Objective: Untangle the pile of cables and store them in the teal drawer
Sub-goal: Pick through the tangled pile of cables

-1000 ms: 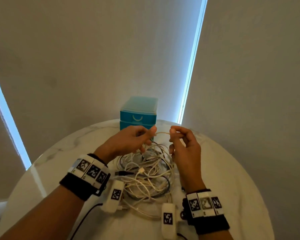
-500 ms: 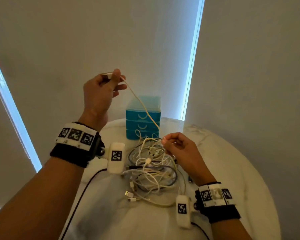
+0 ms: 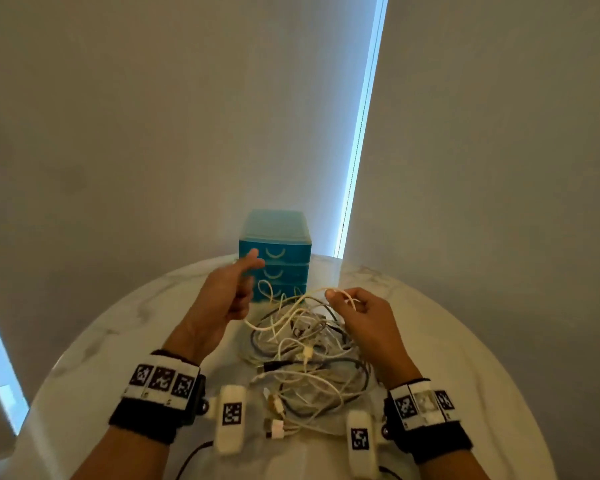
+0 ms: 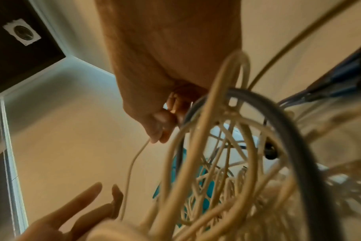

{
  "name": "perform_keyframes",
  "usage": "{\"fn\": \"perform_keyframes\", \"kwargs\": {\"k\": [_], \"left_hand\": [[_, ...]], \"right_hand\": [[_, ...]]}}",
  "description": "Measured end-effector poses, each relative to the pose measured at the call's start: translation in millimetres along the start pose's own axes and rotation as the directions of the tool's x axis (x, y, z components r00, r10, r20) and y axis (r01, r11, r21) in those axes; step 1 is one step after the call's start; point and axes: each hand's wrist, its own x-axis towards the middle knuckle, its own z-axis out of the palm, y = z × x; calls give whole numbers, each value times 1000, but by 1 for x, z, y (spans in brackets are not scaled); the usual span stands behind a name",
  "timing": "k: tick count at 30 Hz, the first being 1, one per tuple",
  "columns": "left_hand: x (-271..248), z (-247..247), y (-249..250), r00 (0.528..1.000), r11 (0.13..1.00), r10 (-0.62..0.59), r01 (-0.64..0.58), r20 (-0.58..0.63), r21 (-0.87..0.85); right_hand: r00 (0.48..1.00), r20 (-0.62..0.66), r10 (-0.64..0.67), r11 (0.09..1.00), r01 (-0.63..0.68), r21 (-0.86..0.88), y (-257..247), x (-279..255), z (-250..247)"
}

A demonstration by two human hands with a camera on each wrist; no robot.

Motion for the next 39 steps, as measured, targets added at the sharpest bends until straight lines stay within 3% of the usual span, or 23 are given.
{"fn": "perform_keyframes", "kwargs": {"k": [2, 4, 8, 10, 13, 15, 17, 20, 22, 25, 27, 28, 31, 32, 33, 35, 36, 39], "left_hand": [[-8, 1, -7, 999, 975, -24, 16, 32, 223], [-14, 9, -12, 994, 893, -17, -32, 104, 450], [-14, 32, -23, 946, 758, 38, -237, 322, 608], [-11, 37, -16, 949, 824, 125, -262, 290, 503], [2, 33, 4, 956, 933, 294, -285, -8, 218], [9, 31, 6, 939, 949, 315, -316, -137, 8], [7, 31, -4, 948, 951, 264, -287, -179, -114], [2, 17, -22, 957, 971, 188, -214, -222, -102], [2, 5, -27, 954, 982, 190, -183, -231, 52], [-2, -3, -27, 988, 914, 133, -92, -76, 395], [-6, -3, -27, 997, 895, 78, -65, -12, 441], [-8, -3, -25, 997, 899, 82, -71, -7, 431], [-12, -3, -11, 987, 927, 150, -121, -55, 356], [-13, -2, -8, 982, 932, 178, -145, -70, 332], [-14, -1, -6, 977, 935, 198, -164, -78, 315], [-17, 2, -6, 976, 932, 209, -182, -55, 313], [-18, 4, -7, 979, 921, 203, -185, -18, 344], [-21, 12, -11, 971, 817, 144, -224, 188, 531]], "right_hand": [[998, 57, 42, 990, -49, 134, -2, 4, 3], [989, 138, 60, 949, -99, 300, -8, 7, 8], [984, 177, -29, 974, -12, 226, -7, 3, 11], [982, 178, -59, 985, 27, 173, -5, 1, 5], [970, 233, -63, 997, 49, 64, -1, 0, -3], [952, 294, -86, 991, 112, -72, 6, 1, -8], [945, 310, -104, 970, 165, -178, 11, 1, -13], [977, 144, -159, 972, 180, -149, 12, 1, -19], [971, 2, -237, 963, 235, -131, 7, -2, -25], [959, -129, -251, 965, 239, -106, 0, -5, -33], [966, -140, -218, 970, 199, -139, -3, -4, -37], [953, -190, -238, 965, 208, -162, -5, -2, -39], [821, -451, -351, 934, 339, -110, -19, 7, -47], [818, -439, -371, 925, 367, -97, -22, 8, -45], [852, -357, -384, 922, 372, -104, -23, 7, -40], [922, -91, -377, 919, 360, -159, -24, 0, -24], [918, -7, -396, 903, 388, -183, -22, -3, -17], [897, -35, -441, 885, 428, -183, -19, -3, -8]]}}
